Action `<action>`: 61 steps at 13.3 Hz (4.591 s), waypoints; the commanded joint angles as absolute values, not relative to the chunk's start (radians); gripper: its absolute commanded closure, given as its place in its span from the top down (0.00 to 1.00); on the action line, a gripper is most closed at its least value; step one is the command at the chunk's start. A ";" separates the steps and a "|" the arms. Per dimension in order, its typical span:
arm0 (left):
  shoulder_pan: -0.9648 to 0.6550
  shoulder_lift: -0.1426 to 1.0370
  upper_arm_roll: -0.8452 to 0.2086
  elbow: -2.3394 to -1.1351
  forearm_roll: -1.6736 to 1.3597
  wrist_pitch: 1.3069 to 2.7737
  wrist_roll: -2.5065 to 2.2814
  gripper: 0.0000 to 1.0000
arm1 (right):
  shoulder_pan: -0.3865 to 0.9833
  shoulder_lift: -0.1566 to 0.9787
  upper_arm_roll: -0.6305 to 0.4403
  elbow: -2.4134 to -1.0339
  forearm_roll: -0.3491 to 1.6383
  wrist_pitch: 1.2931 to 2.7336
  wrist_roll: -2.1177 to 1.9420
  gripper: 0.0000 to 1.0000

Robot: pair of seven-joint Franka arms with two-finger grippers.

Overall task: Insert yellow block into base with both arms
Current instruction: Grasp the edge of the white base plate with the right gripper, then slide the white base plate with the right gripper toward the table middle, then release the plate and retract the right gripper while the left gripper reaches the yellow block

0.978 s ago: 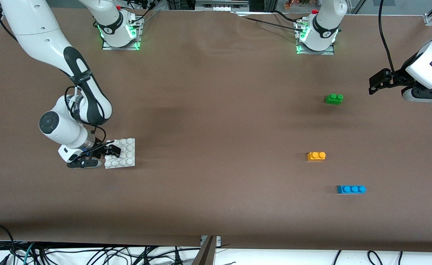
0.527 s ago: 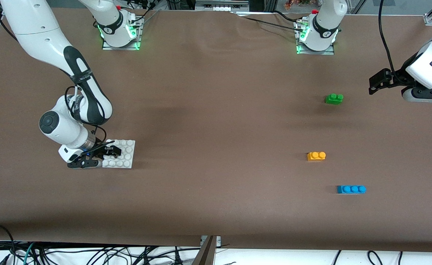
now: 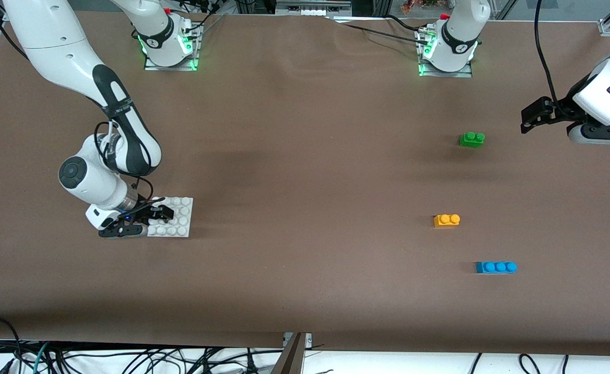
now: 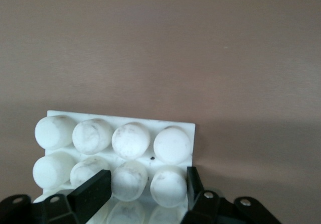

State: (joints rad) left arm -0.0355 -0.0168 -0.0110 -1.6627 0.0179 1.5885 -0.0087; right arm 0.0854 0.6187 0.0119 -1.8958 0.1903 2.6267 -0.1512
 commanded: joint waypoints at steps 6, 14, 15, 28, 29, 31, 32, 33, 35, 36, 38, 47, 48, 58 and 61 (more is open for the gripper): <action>-0.032 -0.020 -0.012 -1.654 0.005 1.574 -0.003 1.00 | 0.211 0.650 0.017 -1.885 0.265 2.709 -0.146 0.66; -0.034 -0.020 -0.012 -1.654 0.003 1.574 -0.003 1.00 | 0.360 0.703 0.015 -1.816 0.268 2.734 0.084 0.66; -0.034 -0.020 -0.012 -1.654 0.003 1.574 -0.003 1.00 | 0.388 0.716 0.015 -1.803 0.268 2.747 0.128 0.66; -0.032 -0.020 -0.012 -1.654 0.003 1.574 -0.003 1.00 | 0.667 0.845 0.006 -1.645 0.265 2.838 0.451 0.66; -0.032 -0.020 -0.012 -1.654 0.003 1.574 -0.003 1.00 | 0.678 0.853 0.005 -1.635 0.265 2.841 0.454 0.66; -0.032 -0.020 -0.011 -1.655 0.005 1.574 -0.003 1.00 | 0.713 0.865 0.006 -1.612 0.265 2.842 0.462 0.66; -0.032 -0.020 -0.012 -1.654 0.003 1.574 -0.003 1.00 | 0.727 0.870 0.006 -1.602 0.267 2.842 0.462 0.66; -0.032 -0.020 -0.011 -1.655 0.005 1.574 -0.003 1.00 | 0.744 0.877 0.005 -1.582 0.267 2.844 0.478 0.66; -0.032 -0.021 -0.011 -1.655 0.005 1.574 -0.003 1.00 | 0.803 0.910 -0.029 -1.522 0.267 2.842 0.537 0.66; -0.032 -0.020 -0.011 -1.655 0.005 1.572 -0.003 1.00 | 0.814 0.919 -0.035 -1.500 0.267 2.842 0.554 0.66; -0.032 -0.021 -0.011 -1.655 0.003 1.574 -0.003 1.00 | 0.822 0.923 -0.035 -1.491 0.268 2.842 0.555 0.66; -0.032 -0.020 -0.011 -1.655 0.003 1.574 -0.003 1.00 | 0.824 0.882 -0.063 -1.489 0.348 2.820 0.548 0.99; -0.032 -0.020 -0.011 -1.655 0.003 1.574 -0.003 1.00 | 0.825 0.873 -0.063 -1.489 0.377 2.819 0.552 1.00; -0.052 0.211 -0.029 -1.640 -0.012 1.727 -0.003 1.00 | 0.694 0.545 -0.242 -1.543 0.350 2.245 0.350 1.00; -0.057 0.319 -0.032 -1.641 -0.031 1.863 -0.003 1.00 | 0.574 0.373 -0.245 -1.595 0.333 2.000 0.210 1.00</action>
